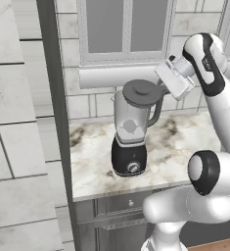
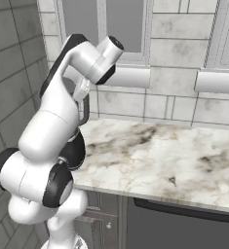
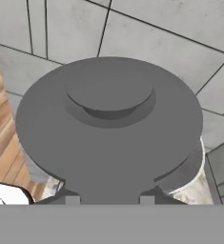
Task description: Open the blender lid, put the kiwi in the blender, close the lid, and start the blender.
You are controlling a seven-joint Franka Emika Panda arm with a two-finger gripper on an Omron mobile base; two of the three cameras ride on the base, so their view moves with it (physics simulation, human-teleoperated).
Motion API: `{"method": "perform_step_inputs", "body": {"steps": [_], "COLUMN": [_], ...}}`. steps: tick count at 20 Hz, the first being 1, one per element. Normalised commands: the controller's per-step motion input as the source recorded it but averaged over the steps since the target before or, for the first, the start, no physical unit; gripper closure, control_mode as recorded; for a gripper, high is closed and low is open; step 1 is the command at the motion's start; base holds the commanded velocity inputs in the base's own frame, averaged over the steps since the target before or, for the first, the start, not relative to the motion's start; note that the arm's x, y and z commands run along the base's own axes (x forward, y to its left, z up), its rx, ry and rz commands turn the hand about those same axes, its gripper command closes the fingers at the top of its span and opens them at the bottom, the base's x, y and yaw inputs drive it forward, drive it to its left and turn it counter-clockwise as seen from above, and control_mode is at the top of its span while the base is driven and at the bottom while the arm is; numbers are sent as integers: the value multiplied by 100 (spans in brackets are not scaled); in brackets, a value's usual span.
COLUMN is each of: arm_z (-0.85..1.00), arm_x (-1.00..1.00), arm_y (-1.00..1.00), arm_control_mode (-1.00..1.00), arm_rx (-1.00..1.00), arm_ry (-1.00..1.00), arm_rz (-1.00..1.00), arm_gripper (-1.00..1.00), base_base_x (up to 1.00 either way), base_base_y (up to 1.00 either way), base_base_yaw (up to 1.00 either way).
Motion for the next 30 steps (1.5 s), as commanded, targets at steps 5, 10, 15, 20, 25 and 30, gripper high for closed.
{"method": "perform_step_inputs", "body": {"steps": [5, 10, 15, 20, 25, 30], "arm_z": [-1, 0, 0, -8, -22, 0], "arm_x": [40, 63, 39, 21, -28, -67], "arm_y": [31, 2, 0, 0, 26, 34], "arm_control_mode": [-100, -100, -100, -100, -100, -100], "arm_rx": [-3, 0, 0, 0, 0, 0], "arm_ry": [6, 3, -1, 0, 0, -4], "arm_rz": [-7, 0, 0, 0, 0, 0], "arm_gripper": [100, 100, 100, 100, 100, 100], "base_base_x": [0, 0, 0, 0, 0, 0], "base_base_y": [0, 0, 0, 0, 0, 0], "base_base_yaw": [0, 0, 0, 0, 0, 0]}}
